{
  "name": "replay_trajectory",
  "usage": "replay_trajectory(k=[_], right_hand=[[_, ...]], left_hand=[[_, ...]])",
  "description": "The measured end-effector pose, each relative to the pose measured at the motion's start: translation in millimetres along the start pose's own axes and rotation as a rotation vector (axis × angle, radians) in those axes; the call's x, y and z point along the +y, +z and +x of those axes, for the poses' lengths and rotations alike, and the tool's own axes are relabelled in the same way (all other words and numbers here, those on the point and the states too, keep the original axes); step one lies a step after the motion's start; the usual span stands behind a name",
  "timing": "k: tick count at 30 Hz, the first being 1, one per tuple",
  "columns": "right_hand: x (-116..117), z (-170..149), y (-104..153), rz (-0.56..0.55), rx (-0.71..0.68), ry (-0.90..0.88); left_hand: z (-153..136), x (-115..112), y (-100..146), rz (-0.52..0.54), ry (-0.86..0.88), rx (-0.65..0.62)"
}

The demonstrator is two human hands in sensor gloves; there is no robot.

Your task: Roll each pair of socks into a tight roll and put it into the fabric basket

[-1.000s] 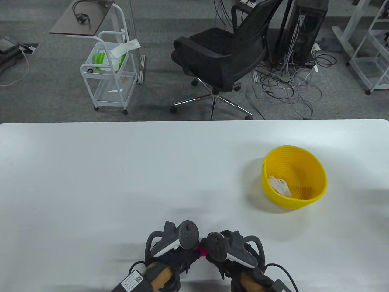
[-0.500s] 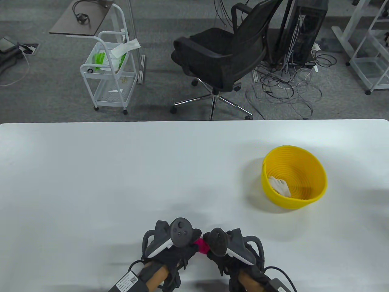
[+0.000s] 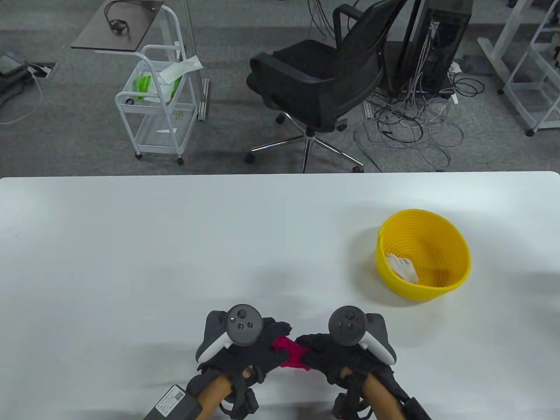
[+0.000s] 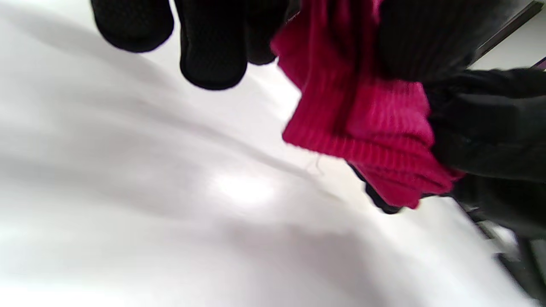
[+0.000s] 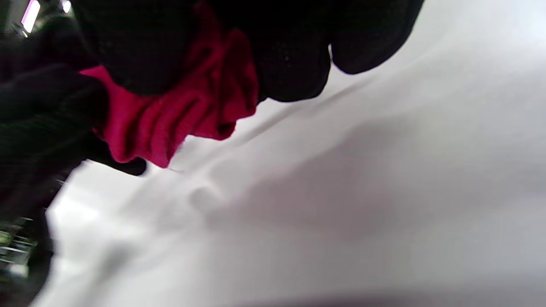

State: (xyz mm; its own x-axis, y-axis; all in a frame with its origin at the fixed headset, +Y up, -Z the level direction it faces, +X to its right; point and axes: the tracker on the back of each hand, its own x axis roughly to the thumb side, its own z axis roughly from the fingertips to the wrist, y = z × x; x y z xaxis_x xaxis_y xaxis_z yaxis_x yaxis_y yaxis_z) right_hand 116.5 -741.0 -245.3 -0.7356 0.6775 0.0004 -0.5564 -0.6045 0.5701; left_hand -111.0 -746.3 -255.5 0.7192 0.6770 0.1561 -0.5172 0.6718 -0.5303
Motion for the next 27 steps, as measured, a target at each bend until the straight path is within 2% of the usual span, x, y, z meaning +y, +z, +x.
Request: replay_trajectory(k=[2, 4, 6, 8, 10, 14, 19, 27], right_hand=[[-2.2, -1.9, 1.4, 0.007, -0.021, -0.056], [-2.2, -2.6, 2.2, 0.0, -0.027, -0.081], [-2.0, -1.0, 3.7, -0.033, -0.026, -0.066], [-4.5, 5.0, 8.5, -0.105, -0.048, -0.009], [-7.7, 11.9, 15.4, -0.223, -0.07, 0.094], [-9.3, 21.7, 25.1, -0.384, -0.105, 0.273], [-4.1, 25.1, 25.1, -0.396, -0.104, 0.339], [-1.5, 24.7, 22.3, -0.403, -0.064, 0.355]], left_hand=[[-3.9, 1.1, -0.6, -0.012, 0.149, -0.01], [-4.6, 4.2, 0.4, 0.028, 0.219, -0.002], [-3.9, 7.7, 1.3, 0.052, 0.214, 0.011], [-4.8, 11.5, 2.6, 0.085, 0.233, 0.023], [-7.5, 15.1, 4.7, 0.12, 0.263, 0.052], [-13.5, 18.2, 5.9, 0.135, 0.294, 0.088], [-17.7, 14.4, 5.1, 0.089, 0.401, 0.113], [-13.2, 9.6, 3.4, 0.087, 0.326, 0.096]])
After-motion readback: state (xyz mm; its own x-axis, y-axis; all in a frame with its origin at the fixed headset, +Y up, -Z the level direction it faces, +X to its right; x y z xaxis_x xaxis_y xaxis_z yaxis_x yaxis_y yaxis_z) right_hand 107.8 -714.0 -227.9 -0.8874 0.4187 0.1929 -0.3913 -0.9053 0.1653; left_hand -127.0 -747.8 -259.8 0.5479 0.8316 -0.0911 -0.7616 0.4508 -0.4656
